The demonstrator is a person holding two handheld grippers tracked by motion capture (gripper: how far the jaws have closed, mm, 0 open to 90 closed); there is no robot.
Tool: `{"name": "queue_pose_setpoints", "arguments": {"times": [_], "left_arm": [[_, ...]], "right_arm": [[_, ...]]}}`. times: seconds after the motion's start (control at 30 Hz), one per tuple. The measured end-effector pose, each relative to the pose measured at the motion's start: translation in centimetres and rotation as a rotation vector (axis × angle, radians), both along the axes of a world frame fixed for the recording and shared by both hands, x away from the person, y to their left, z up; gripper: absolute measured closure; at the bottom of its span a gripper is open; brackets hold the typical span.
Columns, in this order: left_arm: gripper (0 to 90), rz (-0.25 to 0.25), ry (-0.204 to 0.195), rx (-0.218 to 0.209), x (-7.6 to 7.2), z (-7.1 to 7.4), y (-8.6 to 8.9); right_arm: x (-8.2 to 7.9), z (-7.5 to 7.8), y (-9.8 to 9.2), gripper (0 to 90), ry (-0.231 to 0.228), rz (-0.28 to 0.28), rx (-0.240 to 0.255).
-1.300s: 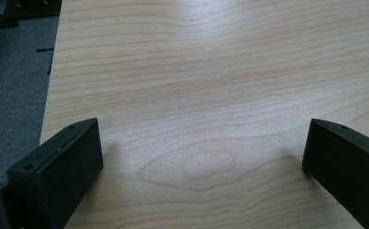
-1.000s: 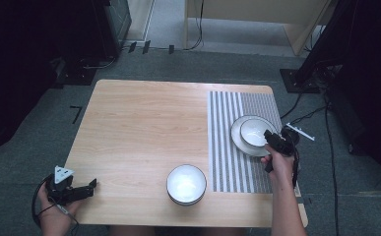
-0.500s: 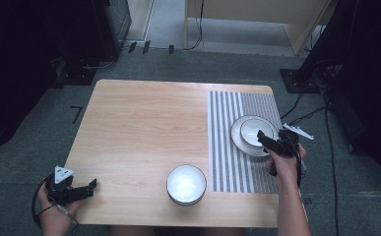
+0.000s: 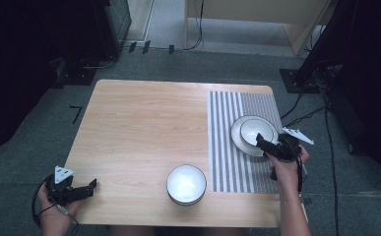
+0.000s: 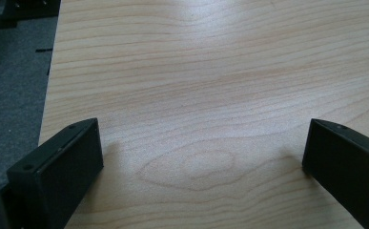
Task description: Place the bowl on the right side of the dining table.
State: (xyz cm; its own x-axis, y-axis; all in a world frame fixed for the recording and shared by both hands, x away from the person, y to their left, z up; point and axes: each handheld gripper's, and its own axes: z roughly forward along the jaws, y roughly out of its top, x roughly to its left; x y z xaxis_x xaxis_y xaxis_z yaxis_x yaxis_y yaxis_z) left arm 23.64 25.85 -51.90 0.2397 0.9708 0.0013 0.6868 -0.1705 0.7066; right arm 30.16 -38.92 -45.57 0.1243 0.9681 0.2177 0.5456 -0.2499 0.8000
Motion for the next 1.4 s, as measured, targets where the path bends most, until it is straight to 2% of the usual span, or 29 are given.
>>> {"name": "queue_pose_setpoints", "arguments": {"times": [0.2, 0.33, 0.43, 0.67, 1.1, 1.4], "left_arm": [[0.0, 0.000, 0.000, 0.000, 0.0, 0.0, 0.0], [0.0, 0.000, 0.000, 0.000, 0.0, 0.0, 0.0], [0.0, 0.000, 0.000, 0.000, 0.0, 0.0, 0.0], [0.0, 0.000, 0.000, 0.000, 0.0, 0.0, 0.0], [0.0, 0.000, 0.000, 0.000, 0.0, 0.0, 0.0], [0.0, 0.000, 0.001, 0.000, 0.0, 0.0, 0.0]], "right_arm": [[-0.9, 0.3, 0.2, 0.0, -0.017, 0.017, -0.003], [-1.4, 0.1, 0.3, 0.0, -0.015, 0.017, -0.008], [-1.8, 0.0, 0.3, 0.0, -0.016, 0.023, 0.013], [-2.8, 0.0, 0.6, 0.0, -0.012, 0.039, 0.006], [-4.4, -1.1, 0.3, 0.0, -0.013, 0.045, -0.010], [-5.2, -2.1, 0.1, 0.0, -0.018, 0.061, -0.004]]}}
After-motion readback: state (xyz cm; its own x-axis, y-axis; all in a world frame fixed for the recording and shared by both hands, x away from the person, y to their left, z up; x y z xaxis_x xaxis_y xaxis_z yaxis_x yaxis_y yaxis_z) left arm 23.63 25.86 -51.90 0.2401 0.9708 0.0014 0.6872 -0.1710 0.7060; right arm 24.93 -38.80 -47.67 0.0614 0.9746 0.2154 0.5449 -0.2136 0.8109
